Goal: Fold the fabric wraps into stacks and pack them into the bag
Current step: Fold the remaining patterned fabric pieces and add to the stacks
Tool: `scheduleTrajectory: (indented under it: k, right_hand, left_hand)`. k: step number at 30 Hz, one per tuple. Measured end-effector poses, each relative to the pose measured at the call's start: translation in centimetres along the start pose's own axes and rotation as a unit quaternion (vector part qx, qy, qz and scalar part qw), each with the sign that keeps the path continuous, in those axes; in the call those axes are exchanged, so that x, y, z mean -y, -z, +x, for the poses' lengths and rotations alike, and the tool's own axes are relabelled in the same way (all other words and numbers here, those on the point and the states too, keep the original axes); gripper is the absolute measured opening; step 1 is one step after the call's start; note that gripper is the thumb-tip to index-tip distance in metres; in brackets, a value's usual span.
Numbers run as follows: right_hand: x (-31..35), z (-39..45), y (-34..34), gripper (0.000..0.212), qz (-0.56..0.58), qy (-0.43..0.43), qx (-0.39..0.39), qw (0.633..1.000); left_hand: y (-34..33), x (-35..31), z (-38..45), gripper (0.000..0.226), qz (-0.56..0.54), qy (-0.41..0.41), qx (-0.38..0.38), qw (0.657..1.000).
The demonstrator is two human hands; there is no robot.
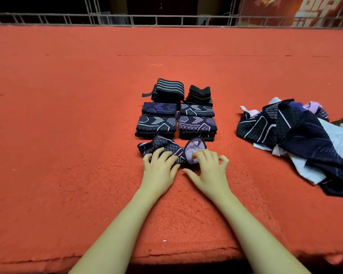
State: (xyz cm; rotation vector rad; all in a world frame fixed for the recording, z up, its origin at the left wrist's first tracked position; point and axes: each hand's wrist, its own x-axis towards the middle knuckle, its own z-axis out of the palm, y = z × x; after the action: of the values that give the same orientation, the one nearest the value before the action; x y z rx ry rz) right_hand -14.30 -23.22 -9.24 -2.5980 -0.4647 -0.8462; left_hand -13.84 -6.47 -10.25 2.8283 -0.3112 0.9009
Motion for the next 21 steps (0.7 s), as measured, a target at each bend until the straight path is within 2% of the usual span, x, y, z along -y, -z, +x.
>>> scheduleTrajectory:
  k: [2, 6, 8, 11, 14, 18, 19, 21]
  right_hand:
    - [-0.1, 0.5, -0.3, 0.026, -0.019, -0.001, -0.020, 1.000]
    - [-0.3, 0.8, 0.0, 0.024, 0.047, -0.033, -0.094, 0.994]
    - [-0.4, 0.5, 0.3, 0.025, 0.070, -0.099, -0.137, 0.983]
    - [-0.6, 0.4, 0.6, 0.029, 0.096, -0.231, -0.194, 0.948]
    - [-0.5, 0.4, 0.8, 0.029, 0.101, -0.237, -0.184, 0.949]
    - [-0.5, 0.1, 1.2, 0.027, 0.153, -0.230, -0.137, 0.951]
    - [-0.6, 0.0, 1.3, 0.028, 0.151, -0.229, -0.128, 0.953]
    - [-0.8, 0.0, 1.6, 0.026, 0.146, -0.226, -0.109, 0.957]
  left_hand:
    - [-0.1, 0.2, 0.2, 0.033, -0.024, 0.000, -0.017, 1.000]
    - [0.2, -0.1, 0.3, 0.030, -0.042, -0.009, -0.042, 0.998]
    - [0.4, -0.2, 0.3, 0.028, -0.037, -0.012, -0.061, 0.997]
    - [0.6, -0.4, 0.1, 0.025, -0.028, -0.009, -0.089, 0.996]
    - [1.0, -0.4, -0.1, 0.026, -0.025, -0.020, -0.090, 0.995]
    - [1.7, -0.7, -0.7, 0.030, -0.078, -0.055, -0.100, 0.990]
    - [1.9, -0.8, -0.7, 0.029, -0.075, -0.047, -0.105, 0.991]
    - [2.3, -0.6, -0.1, 0.029, -0.041, 0.024, -0.098, 0.994]
